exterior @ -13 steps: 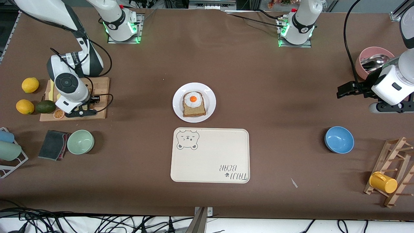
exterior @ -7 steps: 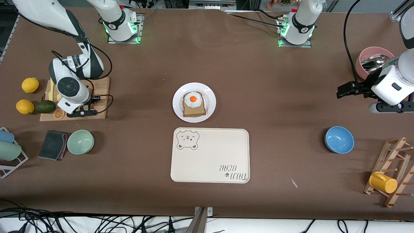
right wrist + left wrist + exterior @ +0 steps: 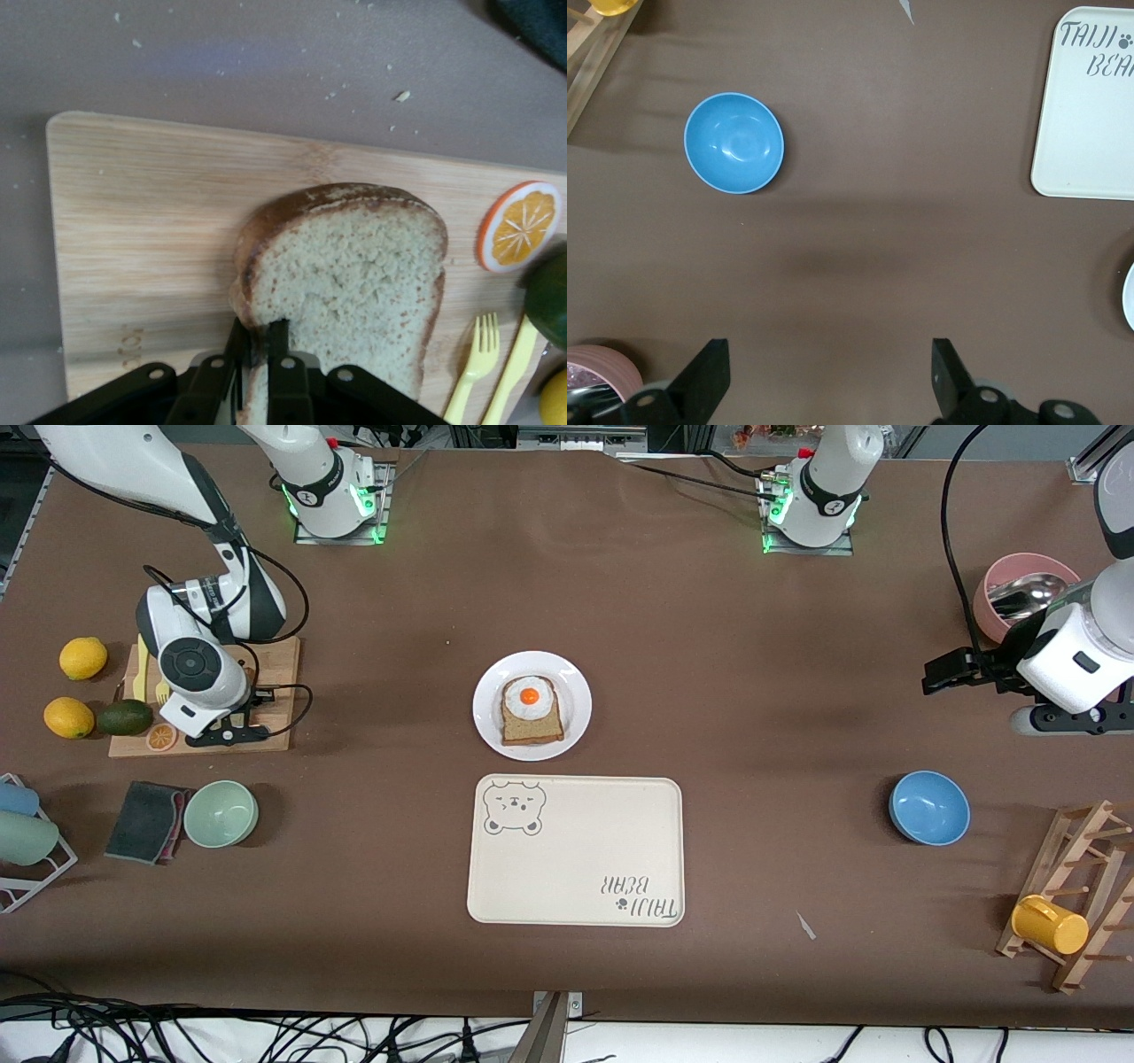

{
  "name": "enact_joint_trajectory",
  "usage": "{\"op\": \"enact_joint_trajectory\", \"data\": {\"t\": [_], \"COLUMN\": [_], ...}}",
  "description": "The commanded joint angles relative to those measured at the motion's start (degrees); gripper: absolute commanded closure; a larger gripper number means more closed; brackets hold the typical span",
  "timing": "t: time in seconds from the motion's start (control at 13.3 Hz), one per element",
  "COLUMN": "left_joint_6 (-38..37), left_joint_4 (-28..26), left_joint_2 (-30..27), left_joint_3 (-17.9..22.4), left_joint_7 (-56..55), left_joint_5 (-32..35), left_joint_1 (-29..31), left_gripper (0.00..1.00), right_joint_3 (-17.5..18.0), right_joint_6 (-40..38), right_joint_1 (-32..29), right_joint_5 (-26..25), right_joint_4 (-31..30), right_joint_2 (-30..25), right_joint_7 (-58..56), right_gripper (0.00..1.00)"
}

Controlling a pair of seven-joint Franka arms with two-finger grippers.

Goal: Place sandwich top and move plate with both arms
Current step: 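Close the right gripper on the bread slice and lift it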

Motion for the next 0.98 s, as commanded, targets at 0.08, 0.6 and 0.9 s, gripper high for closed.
{"op": "enact_joint_trajectory", "data": {"t": [0.08,0.6,0.9], "left_joint_6": [-0.8,-1.0,-1.1], "left_joint_4": [0.4,0.4,0.4], "left_joint_2": [-0.2,-0.2,-0.2], "left_joint_3": [0.7,0.7,0.7], "left_joint_7": [0.0,0.0,0.1], "left_joint_5": [0.5,0.5,0.5], "left_joint_1": [-0.6,-0.6,-0.6], "left_gripper": [0.00,0.00,0.00], "right_joint_3": [0.5,4.0,4.0], "right_joint_6": [-5.5,-26.3,-40.4], "right_joint_1": [0.0,6.2,12.2], "right_joint_5": [-0.5,5.8,16.8], "right_joint_4": [3.8,21.3,37.2], "right_joint_2": [0.2,2.8,9.2], "right_joint_7": [0.8,0.6,4.8], "right_gripper": [1.00,1.00,1.00]}}
